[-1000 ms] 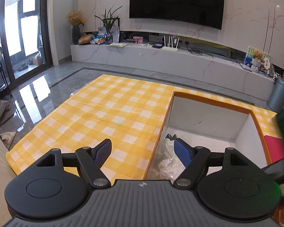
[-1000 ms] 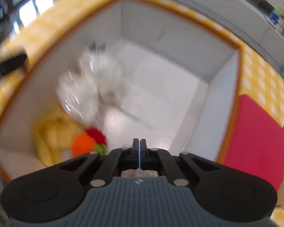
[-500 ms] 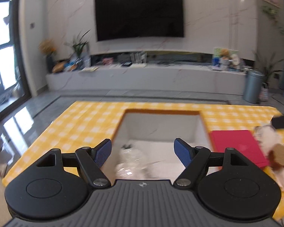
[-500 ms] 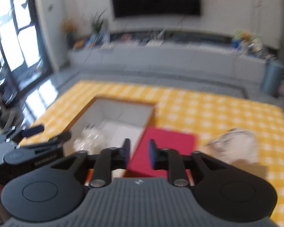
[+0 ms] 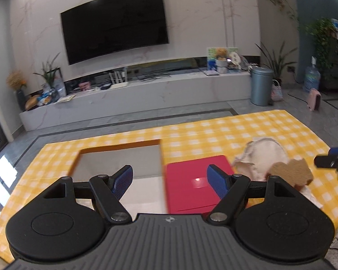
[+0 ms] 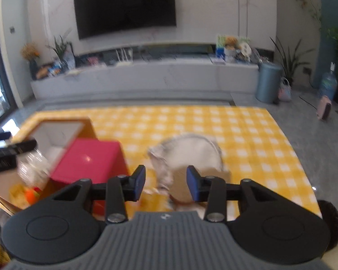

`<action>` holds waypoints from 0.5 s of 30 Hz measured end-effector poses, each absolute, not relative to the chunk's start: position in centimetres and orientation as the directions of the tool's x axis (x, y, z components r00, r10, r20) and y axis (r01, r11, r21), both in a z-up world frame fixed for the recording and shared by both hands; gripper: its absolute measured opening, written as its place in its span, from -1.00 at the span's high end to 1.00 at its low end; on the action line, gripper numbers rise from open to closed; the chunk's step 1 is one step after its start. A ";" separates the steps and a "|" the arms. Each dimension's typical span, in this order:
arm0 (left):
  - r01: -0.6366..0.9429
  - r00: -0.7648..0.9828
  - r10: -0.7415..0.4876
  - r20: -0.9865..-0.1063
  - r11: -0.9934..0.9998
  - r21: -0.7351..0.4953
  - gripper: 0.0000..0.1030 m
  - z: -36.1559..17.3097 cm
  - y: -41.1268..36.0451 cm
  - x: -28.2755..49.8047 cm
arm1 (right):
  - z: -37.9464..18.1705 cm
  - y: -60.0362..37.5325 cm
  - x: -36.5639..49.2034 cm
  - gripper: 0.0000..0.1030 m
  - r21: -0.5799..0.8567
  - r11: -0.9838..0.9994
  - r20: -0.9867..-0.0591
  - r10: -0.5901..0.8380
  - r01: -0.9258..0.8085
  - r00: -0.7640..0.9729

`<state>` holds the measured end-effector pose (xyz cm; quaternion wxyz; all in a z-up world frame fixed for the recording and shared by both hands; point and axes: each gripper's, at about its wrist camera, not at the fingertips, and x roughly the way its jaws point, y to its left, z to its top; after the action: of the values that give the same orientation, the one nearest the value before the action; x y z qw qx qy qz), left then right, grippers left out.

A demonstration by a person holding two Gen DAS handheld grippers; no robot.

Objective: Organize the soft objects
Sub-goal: 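Move both tools away from the tray back toward the sponge and packet, then grasp the white tissue with the right gripper while the left grasps the yellow snack packet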

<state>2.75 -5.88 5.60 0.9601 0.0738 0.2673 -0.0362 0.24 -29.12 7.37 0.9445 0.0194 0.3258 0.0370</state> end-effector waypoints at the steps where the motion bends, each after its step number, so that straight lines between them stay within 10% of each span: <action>1: 0.103 0.852 -0.026 -0.523 0.987 0.120 -0.72 5.2 -6.5 3.1 | 6.5 -29.7 0.4 0.22 0.042 0.999 -0.626 0.050 -0.031 0.778; 15: 0.298 0.752 -0.216 -0.622 0.954 0.029 -0.71 -0.9 -9.9 3.6 | -0.1 -31.9 3.1 0.01 0.119 0.991 -0.727 0.046 0.059 0.685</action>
<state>3.61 -9.86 -0.88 0.9339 0.0632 0.3238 -0.1377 3.12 -31.90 -0.14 0.9154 0.0666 0.3970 -0.0036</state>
